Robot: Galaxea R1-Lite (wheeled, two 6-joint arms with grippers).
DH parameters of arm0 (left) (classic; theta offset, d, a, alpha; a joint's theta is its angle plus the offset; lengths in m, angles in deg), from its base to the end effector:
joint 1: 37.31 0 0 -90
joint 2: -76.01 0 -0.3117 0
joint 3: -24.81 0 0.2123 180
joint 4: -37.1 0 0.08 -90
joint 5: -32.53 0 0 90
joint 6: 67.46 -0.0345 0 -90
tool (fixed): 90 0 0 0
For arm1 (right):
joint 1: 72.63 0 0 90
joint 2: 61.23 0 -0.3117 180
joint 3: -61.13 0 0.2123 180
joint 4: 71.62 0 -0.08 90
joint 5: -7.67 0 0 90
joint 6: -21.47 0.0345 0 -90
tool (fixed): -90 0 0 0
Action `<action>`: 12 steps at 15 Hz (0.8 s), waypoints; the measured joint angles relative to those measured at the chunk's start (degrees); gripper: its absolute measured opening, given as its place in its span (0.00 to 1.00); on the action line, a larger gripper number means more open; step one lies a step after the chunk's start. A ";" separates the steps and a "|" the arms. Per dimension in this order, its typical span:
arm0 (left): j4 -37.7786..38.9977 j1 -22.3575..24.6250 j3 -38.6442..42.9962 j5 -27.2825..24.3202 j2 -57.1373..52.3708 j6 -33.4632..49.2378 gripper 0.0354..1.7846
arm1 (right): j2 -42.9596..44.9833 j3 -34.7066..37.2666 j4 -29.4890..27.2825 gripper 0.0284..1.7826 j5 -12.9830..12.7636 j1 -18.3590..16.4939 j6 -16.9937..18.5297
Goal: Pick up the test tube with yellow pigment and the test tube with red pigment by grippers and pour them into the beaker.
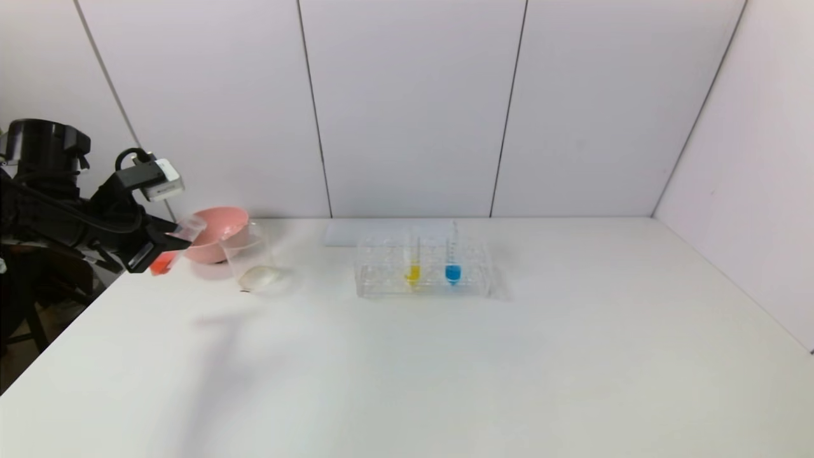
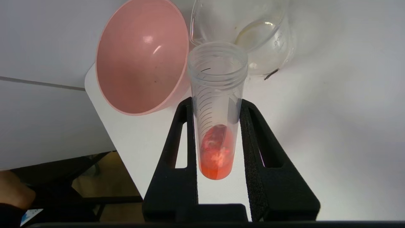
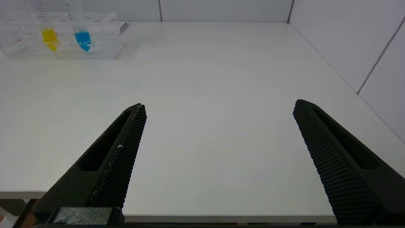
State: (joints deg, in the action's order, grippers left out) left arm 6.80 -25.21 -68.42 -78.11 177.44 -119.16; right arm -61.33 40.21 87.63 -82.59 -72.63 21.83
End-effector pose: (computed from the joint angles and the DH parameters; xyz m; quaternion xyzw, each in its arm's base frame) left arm 0.3543 0.0635 0.2053 0.3269 0.2540 -0.2012 0.8878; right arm 0.0012 -0.0002 0.0761 0.0031 -0.0006 -0.0023 1.0000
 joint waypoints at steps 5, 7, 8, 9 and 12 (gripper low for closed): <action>-8.25 0.78 -7.56 0.09 2.58 -6.84 0.23 | 0.00 0.00 0.00 0.95 0.02 0.00 0.00; -10.53 0.99 -10.75 0.33 4.02 -9.79 0.23 | 0.00 0.00 -0.02 0.95 0.02 0.00 -0.02; -11.64 1.05 -11.89 0.44 4.68 -10.68 0.23 | 0.00 0.00 0.00 0.95 0.05 0.00 0.00; -12.48 1.07 -13.15 0.50 5.36 -11.47 0.23 | 0.00 0.00 0.00 0.95 0.02 0.00 -0.02; -13.87 0.57 -16.24 0.61 7.24 -13.29 0.23 | 0.00 0.00 -0.02 0.95 0.02 0.00 -0.02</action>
State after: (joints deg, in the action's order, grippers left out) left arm -7.07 -24.64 -84.65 -77.50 184.68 -132.45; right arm -61.33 40.21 87.61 -82.57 -72.63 21.80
